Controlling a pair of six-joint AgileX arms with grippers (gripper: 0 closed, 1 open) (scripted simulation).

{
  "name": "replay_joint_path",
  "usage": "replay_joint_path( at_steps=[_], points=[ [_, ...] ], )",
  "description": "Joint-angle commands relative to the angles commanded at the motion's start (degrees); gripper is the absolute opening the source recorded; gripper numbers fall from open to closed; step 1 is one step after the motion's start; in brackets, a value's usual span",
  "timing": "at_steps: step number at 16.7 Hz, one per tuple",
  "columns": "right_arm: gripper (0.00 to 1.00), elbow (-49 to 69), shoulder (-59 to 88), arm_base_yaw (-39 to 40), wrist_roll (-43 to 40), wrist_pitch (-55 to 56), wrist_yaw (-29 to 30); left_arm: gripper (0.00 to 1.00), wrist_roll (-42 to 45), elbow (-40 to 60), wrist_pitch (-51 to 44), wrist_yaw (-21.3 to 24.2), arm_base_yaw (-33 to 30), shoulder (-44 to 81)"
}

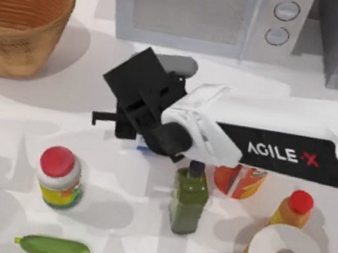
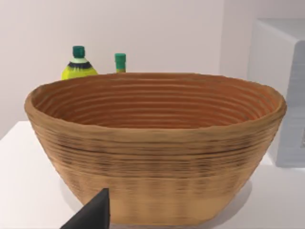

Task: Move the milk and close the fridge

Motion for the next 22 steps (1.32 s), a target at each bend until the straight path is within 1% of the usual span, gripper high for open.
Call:
replay_joint_path(
  at_steps=[4,8,11,13,16,22],
  points=[
    [0.00,-0.27,-2.92,1.86,-2.49,-2.09,1.35,1.00,0.00,0.00,0.00,0.00,0.00,0.00],
    [0.00,-0.21,-2.77,1.70,-2.39,-1.97,1.30,1.00,0.00,0.00,0.00,0.00,0.00,0.00],
    [0.00,-1.68,-3.89,-0.20,-3.70,1.49,-0.09,1.00,0.00,0.00,0.00,0.00,0.00,0.00],
    [0.00,-3.84,-5.49,-2.62,-5.72,6.61,-2.06,1.00,0.00,0.00,0.00,0.00,0.00,0.00],
    [0.00,-9.17,-9.05,-7.63,-10.28,18.02,-5.98,1.00,0.00,0.00,0.00,0.00,0.00,0.00],
    [0.00,-28.52,-18.13,-21.38,-21.61,45.29,-14.56,1.00,0.00,0.00,0.00,0.00,0.00,0.00]
  ],
)
